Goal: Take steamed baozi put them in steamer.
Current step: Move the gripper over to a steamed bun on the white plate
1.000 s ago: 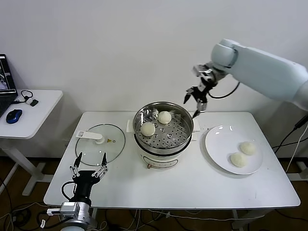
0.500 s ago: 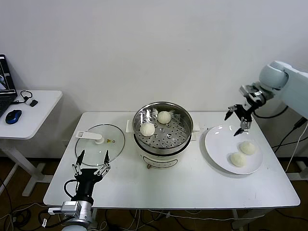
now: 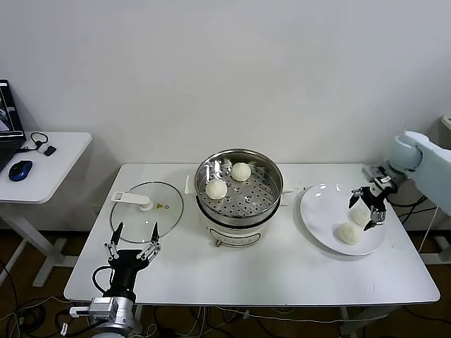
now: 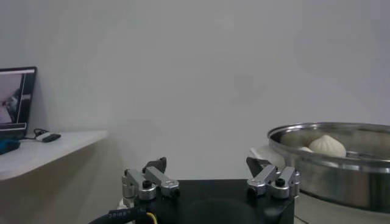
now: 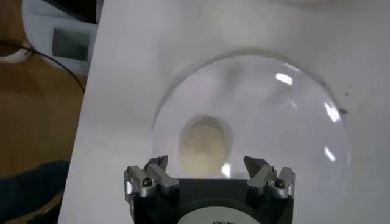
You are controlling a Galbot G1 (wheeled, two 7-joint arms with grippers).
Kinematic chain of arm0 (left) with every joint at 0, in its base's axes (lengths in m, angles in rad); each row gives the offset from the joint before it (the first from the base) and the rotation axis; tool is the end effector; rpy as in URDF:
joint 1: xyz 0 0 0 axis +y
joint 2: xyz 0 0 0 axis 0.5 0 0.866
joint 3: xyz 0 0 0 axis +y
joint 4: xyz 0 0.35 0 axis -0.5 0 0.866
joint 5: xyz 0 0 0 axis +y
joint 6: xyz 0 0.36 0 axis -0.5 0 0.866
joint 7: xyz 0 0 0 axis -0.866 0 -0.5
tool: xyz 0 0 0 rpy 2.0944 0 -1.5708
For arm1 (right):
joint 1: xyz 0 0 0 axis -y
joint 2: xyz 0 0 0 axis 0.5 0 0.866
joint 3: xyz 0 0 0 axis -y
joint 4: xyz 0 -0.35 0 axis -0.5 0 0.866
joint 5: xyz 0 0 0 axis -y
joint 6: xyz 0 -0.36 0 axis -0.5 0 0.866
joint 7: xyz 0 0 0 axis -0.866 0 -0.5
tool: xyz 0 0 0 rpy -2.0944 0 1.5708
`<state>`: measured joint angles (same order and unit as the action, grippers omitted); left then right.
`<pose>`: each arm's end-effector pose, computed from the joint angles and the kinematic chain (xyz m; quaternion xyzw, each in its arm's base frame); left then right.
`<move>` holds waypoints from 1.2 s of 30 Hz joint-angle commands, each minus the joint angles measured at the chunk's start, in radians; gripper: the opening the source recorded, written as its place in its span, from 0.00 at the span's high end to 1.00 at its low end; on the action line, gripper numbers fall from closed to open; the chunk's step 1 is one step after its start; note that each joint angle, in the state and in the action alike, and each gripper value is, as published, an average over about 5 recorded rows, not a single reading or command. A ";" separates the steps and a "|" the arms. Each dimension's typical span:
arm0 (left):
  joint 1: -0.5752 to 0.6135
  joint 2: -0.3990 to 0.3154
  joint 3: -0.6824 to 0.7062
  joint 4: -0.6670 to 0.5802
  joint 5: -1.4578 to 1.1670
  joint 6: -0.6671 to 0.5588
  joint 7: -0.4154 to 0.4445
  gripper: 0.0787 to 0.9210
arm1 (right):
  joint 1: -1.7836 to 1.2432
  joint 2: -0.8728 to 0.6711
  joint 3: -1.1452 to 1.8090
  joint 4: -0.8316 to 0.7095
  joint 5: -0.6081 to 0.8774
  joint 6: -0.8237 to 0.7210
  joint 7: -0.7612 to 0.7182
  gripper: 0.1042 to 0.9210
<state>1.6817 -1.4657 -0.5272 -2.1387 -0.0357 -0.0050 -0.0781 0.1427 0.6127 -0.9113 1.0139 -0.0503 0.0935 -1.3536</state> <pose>0.1523 0.0175 -0.3050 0.0113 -0.9991 -0.0276 0.0301 0.5338 -0.2679 -0.1692 0.5592 -0.4685 0.5047 0.4615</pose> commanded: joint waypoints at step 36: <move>0.000 -0.003 -0.001 0.023 -0.025 -0.003 -0.002 0.12 | -0.191 0.144 0.194 -0.154 -0.191 0.040 0.057 0.12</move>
<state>1.6817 -1.4672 -0.5289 -2.1159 -0.0585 -0.0085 -0.0800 -0.0409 0.7426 -0.7365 0.8735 -0.2257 0.1294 -1.3025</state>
